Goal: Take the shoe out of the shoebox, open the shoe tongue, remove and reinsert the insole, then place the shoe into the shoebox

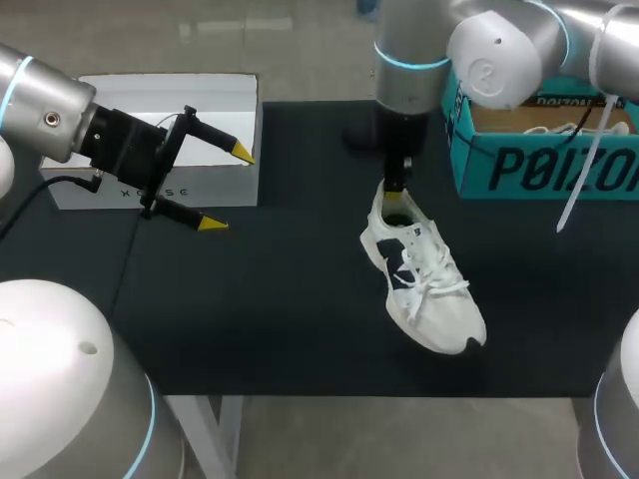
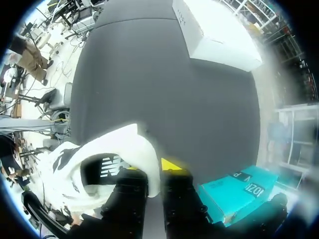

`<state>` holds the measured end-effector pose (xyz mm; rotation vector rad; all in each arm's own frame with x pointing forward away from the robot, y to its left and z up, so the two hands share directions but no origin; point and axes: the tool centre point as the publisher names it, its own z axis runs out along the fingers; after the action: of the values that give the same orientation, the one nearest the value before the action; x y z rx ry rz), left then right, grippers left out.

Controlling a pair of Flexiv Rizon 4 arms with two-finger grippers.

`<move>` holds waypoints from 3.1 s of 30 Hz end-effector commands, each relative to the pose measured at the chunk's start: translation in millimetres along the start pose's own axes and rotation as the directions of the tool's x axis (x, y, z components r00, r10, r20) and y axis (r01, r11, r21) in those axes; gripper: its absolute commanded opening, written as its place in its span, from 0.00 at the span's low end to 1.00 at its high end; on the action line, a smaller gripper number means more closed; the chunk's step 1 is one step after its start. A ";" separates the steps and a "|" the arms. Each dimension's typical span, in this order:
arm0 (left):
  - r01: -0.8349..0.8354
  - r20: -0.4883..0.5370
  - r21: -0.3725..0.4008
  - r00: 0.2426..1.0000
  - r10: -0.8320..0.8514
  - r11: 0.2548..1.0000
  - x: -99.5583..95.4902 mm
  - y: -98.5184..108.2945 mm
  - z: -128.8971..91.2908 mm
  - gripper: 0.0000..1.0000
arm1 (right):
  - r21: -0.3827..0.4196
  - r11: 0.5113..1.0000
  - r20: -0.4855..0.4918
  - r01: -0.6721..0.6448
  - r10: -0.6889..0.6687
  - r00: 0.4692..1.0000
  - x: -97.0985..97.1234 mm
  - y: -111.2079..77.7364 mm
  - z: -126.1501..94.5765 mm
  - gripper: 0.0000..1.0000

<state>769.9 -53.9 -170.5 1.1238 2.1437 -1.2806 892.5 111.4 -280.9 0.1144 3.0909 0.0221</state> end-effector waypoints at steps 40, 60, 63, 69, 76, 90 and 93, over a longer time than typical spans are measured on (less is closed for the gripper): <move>0.000 -0.003 -0.001 1.000 0.000 1.000 -0.1 -0.2 -0.7 1.00 | -0.068 0.729 0.029 -0.681 0.684 0.729 -174.0 -118.3 -164.4 0.00; 0.000 -0.003 -0.001 1.000 0.000 1.000 -0.1 -0.2 -0.7 1.00 | -0.081 0.558 0.060 -0.826 0.830 0.555 -196.9 -158.6 -159.7 0.00; 0.000 -0.003 -0.001 1.000 0.000 1.000 -0.1 -0.2 -0.7 1.00 | -0.081 0.558 0.060 -0.826 0.830 0.555 -196.9 -158.6 -159.7 0.00; 0.000 -0.003 -0.001 1.000 0.000 1.000 -0.1 -0.2 -0.7 1.00 | -0.079 0.256 -0.038 -0.964 0.965 0.259 -231.1 -196.4 -158.2 0.00; 0.000 -0.003 -0.001 1.000 0.000 1.000 -0.1 -0.2 -0.7 1.00 | -0.096 -0.023 -0.059 -0.995 0.998 -0.017 -254.9 -258.8 -152.6 0.00; 0.000 -0.003 -0.001 1.000 0.000 1.000 -0.1 -0.2 -0.7 1.00 | -0.123 -0.144 -0.025 -0.982 0.990 -0.142 -262.5 -297.9 -143.9 0.00; 0.000 -0.003 -0.001 1.000 0.000 1.000 -0.1 -0.2 -0.7 1.00 | -0.123 -0.144 -0.025 -0.982 0.990 -0.142 -262.5 -297.9 -143.9 0.00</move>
<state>769.7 -53.7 -170.4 1.1236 2.1437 -1.2804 1128.6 -206.6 -130.6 2.3670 1.9015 0.2068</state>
